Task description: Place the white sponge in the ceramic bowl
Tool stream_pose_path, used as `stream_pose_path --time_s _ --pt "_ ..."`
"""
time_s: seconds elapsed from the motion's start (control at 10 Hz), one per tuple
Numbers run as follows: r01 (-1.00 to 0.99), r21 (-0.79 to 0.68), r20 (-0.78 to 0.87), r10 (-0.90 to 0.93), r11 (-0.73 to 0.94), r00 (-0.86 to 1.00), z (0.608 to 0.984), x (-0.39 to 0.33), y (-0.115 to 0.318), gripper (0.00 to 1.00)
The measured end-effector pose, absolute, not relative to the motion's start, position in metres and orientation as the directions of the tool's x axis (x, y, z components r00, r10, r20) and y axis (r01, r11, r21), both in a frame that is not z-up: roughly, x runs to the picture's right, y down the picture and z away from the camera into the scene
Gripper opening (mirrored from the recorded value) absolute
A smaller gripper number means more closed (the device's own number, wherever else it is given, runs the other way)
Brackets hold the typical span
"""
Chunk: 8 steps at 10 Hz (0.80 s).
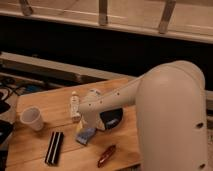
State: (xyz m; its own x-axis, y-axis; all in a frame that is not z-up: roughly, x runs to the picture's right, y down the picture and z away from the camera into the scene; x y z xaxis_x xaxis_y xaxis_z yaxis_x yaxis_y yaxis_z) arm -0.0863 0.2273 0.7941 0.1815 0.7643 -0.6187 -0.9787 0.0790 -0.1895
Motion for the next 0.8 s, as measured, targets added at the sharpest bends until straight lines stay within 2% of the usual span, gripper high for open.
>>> stream_pose_path --time_s 0.5,0.8 --pt "-0.973 -0.183 -0.526 0.823 0.14 0.217 0.734 -0.097 0.201 0.8" --pt "-0.973 -0.19 -0.552 0.804 0.135 0.219 0.736 -0.098 0.212 0.8"
